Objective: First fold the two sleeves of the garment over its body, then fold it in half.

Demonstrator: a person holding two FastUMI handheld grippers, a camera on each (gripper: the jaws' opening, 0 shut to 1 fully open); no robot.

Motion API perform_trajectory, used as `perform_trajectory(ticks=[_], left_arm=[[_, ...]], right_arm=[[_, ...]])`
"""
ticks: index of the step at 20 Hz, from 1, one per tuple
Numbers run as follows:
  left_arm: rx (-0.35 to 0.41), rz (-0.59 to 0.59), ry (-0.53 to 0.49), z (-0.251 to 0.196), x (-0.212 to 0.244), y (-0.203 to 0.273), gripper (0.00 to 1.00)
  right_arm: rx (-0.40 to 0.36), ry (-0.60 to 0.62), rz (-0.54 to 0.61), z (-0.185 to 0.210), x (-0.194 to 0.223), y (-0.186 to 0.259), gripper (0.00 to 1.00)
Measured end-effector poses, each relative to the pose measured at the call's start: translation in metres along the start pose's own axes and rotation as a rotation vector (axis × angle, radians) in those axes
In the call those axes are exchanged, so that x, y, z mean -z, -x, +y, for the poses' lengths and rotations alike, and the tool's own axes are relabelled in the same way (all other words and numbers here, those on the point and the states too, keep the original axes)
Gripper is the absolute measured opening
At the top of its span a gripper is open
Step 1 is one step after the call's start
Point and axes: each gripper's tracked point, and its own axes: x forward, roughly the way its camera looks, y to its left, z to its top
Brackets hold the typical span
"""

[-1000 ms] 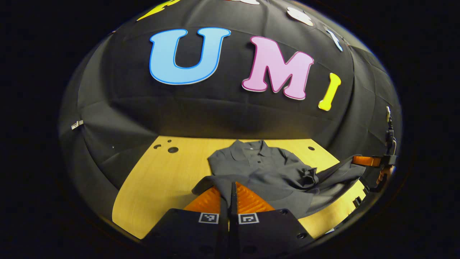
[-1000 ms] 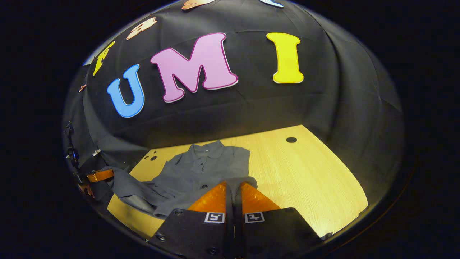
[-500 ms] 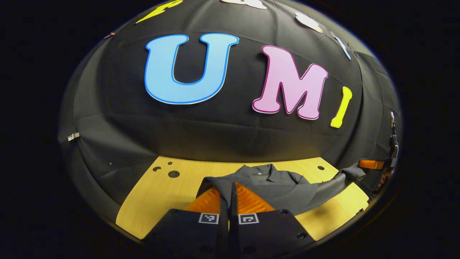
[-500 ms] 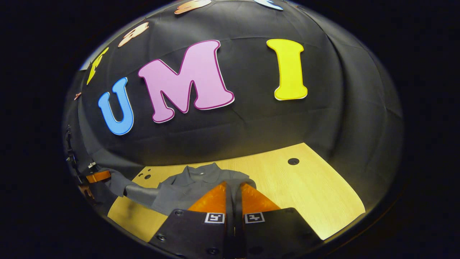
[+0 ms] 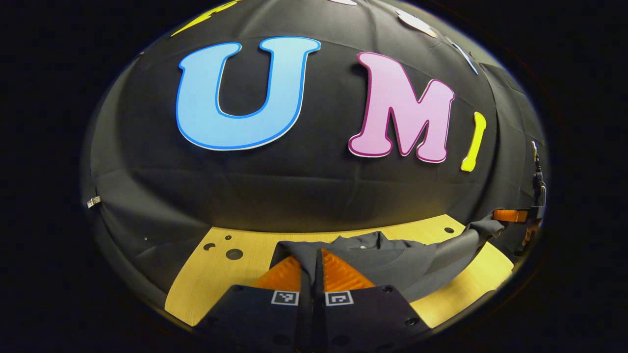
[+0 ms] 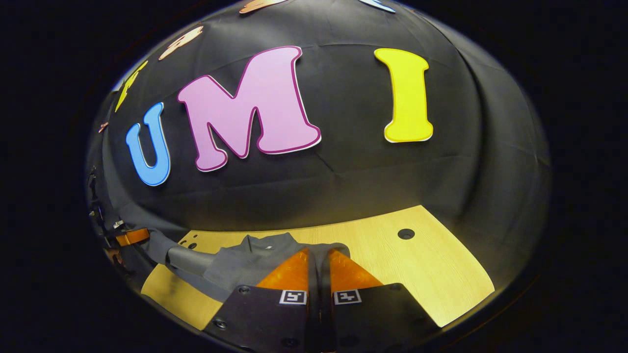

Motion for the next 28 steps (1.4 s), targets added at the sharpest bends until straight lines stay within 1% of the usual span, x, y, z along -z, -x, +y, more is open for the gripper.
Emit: perform_trajectory(ticks=[8,12,15,18,20,21,22,28], left_arm=[[-0.010,0.005,0.003,0.008,0.017,-0.048,0.05],[-0.009,0.003,-0.024,0.009,0.028,-0.082,0.05],[-0.010,0.010,-0.035,0.008,0.039,-0.105,0.05],[-0.030,0.034,-0.036,0.013,0.058,-0.126,0.05],[-0.057,0.056,-0.024,0.018,0.073,-0.135,0.05],[-0.069,0.069,-0.013,0.020,0.081,-0.138,0.02],[-0.077,0.079,-0.004,0.021,0.089,-0.143,0.05],[-0.104,0.103,-0.024,0.023,0.113,-0.162,0.06]], right_arm=[[0.046,-0.019,-0.003,-0.005,0.015,-0.050,0.05],[0.070,-0.038,0.007,-0.012,0.029,-0.078,0.05],[0.083,-0.031,0.019,-0.020,0.042,-0.098,0.05],[0.085,-0.034,0.039,-0.023,0.060,-0.121,0.05],[0.082,-0.050,0.049,-0.024,0.070,-0.134,0.05],[0.082,-0.051,0.047,-0.024,0.074,-0.141,0.06],[0.084,-0.052,0.051,-0.026,0.079,-0.146,0.05],[0.089,-0.047,0.116,-0.034,0.118,-0.172,0.05]])
